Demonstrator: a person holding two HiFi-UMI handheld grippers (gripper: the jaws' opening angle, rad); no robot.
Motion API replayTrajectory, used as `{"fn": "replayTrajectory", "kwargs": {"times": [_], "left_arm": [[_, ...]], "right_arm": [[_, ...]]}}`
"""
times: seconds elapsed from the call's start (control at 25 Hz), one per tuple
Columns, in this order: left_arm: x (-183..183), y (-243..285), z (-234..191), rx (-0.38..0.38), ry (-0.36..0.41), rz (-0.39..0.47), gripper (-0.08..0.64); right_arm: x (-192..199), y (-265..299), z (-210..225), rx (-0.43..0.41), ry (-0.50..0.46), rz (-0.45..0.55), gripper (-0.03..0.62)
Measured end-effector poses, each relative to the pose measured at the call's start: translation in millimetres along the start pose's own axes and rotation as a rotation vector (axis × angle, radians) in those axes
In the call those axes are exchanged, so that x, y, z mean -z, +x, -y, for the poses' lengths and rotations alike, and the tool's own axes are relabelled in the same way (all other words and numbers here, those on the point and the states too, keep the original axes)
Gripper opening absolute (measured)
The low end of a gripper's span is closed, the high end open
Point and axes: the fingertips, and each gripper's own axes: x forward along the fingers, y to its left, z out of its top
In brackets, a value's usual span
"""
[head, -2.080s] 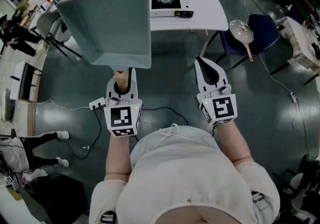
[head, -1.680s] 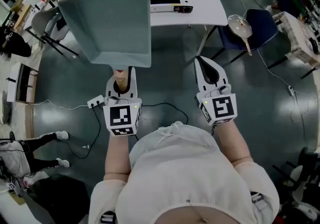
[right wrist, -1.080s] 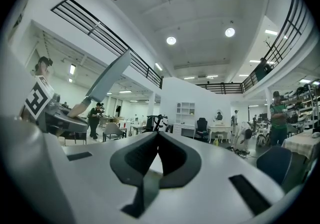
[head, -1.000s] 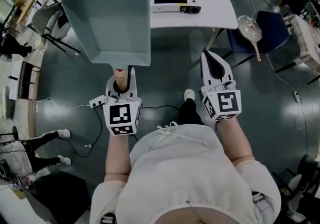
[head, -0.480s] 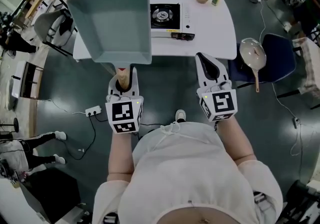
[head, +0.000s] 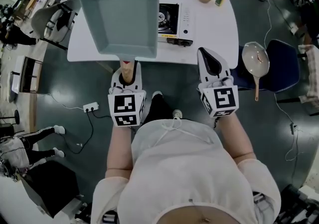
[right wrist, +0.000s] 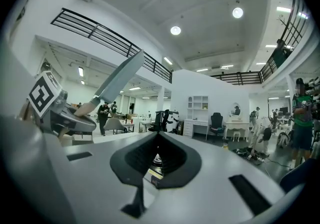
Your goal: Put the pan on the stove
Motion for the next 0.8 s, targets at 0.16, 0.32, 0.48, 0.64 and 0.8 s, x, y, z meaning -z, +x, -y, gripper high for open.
{"fn": "replayTrajectory", "kwargs": {"times": [0.16,0.32,0.48,0.64,0.8], "left_arm": [[6,43,-10,0.023,0.033,-0.05,0.029],[15,89,-19,0.064,0.047,-0.112,0.029],[37,132,-25,0.103,0.036,-0.206,0.029],[73,166,-21,0.163,-0.007,-0.347,0.029],[100,200,-18,0.187,-0.036,-0.453,0.029]], "right_arm": [[9,37,10,-0.006,0.001,-0.028,0.006],[14,77,21,0.005,0.012,-0.049,0.006],[27,110,28,0.012,0.018,-0.08,0.006],[51,133,34,0.026,0.042,-0.137,0.006],[75,157,43,0.029,0.058,-0.187,0.006]]}}
